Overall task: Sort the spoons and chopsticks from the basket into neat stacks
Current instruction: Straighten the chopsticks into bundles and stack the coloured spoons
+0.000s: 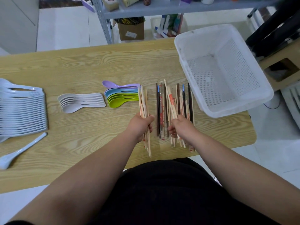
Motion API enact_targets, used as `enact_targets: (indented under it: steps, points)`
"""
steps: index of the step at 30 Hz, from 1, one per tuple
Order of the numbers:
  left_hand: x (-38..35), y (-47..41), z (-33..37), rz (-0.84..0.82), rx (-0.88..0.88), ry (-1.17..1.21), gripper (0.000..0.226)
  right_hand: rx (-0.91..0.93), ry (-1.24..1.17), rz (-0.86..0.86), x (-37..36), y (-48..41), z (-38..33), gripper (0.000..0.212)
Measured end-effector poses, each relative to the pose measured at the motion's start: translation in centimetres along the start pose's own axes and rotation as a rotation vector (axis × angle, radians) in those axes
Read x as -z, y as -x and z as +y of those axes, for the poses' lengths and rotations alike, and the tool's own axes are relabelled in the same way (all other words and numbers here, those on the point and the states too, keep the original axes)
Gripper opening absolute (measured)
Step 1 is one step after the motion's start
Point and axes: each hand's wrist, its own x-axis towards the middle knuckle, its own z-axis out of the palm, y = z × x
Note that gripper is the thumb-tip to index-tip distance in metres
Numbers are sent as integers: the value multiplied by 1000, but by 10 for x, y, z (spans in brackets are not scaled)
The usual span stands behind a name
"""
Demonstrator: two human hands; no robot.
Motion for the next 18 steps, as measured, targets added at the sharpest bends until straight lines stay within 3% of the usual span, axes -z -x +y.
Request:
enact_targets:
  steps: [6, 9, 13, 18]
  points:
    - [-7, 11, 18, -46, -101, 67, 19, 317, 278, -37, -29, 29, -21, 28]
    - [-7, 15, 24, -43, -124, 104, 12, 380, 274, -38, -36, 34, -27, 37]
    - [2, 17, 27, -3, -118, 97, 9, 373, 122, -71, -35, 35, -27, 36]
    - [7, 21, 29, 26, -108, 51, 5, 239, -116, -78, -45, 36, -26, 28]
